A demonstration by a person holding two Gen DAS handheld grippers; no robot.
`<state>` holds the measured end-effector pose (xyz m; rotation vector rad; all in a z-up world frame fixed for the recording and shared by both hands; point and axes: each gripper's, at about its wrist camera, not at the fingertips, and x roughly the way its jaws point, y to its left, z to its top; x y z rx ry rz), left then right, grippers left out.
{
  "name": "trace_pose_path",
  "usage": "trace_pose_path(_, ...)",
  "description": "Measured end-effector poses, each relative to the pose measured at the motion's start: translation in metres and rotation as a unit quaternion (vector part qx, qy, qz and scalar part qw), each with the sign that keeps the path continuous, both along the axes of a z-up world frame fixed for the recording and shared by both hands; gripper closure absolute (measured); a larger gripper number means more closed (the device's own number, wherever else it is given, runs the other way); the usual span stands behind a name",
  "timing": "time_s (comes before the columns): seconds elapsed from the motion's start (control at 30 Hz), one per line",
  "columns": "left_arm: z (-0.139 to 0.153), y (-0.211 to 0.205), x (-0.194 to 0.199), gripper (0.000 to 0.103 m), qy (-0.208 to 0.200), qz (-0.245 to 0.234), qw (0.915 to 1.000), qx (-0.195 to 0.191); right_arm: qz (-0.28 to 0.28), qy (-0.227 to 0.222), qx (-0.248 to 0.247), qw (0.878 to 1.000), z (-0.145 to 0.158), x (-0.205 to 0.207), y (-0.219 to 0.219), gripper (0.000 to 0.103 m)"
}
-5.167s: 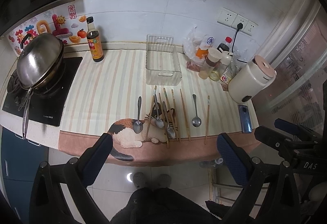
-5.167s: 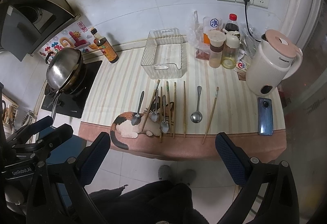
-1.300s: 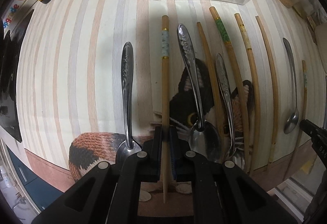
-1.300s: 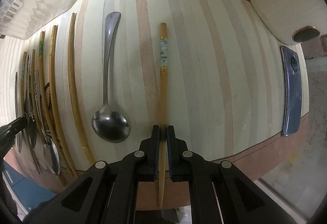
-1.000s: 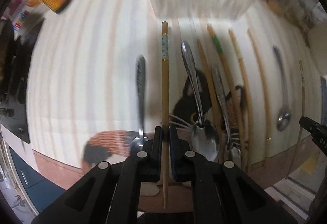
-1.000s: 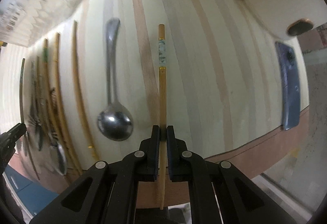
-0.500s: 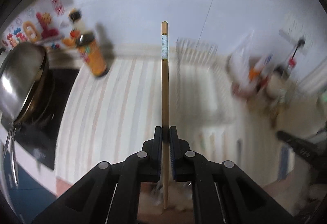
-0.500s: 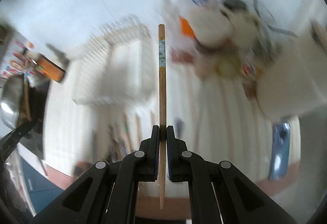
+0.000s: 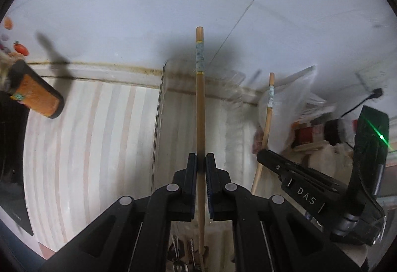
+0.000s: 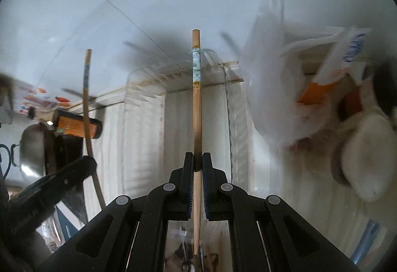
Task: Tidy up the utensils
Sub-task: 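Carry both chopsticks into the clear drainer basket and open both tools, then grasp a green-banded chopstick with the left tool while the right tool grasps a plain chopstick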
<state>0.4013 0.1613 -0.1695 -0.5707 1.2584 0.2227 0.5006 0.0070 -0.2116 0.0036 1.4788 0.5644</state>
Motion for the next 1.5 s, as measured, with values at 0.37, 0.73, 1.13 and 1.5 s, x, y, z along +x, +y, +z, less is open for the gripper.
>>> trace_pose_path(0.37,-0.007,-0.006,-0.008,0.083,0.022,0.001,0.9975,0.068,0.004,0.021,-0.017,1.000,-0.030,0.017,0.007,0.065)
trace_pose_path(0.73,0.009,-0.006,-0.106,0.000,-0.021,0.042,0.9794,0.196,-0.045,-0.064,-0.047,0.996,0.015,-0.054,-0.079,0.041)
trace_pose_path(1.13,-0.063,-0.045,-0.193,0.000,0.066,0.032,0.9785,0.193,-0.043,0.027,-0.043,0.998,-0.054,-0.169,-0.126,0.064)
trace_pose_path(1.5,-0.098,-0.082,-0.194,0.025,0.086,0.000,0.9864,0.140,0.013,0.014,-0.118,0.993,-0.110,-0.207,-0.125,0.097)
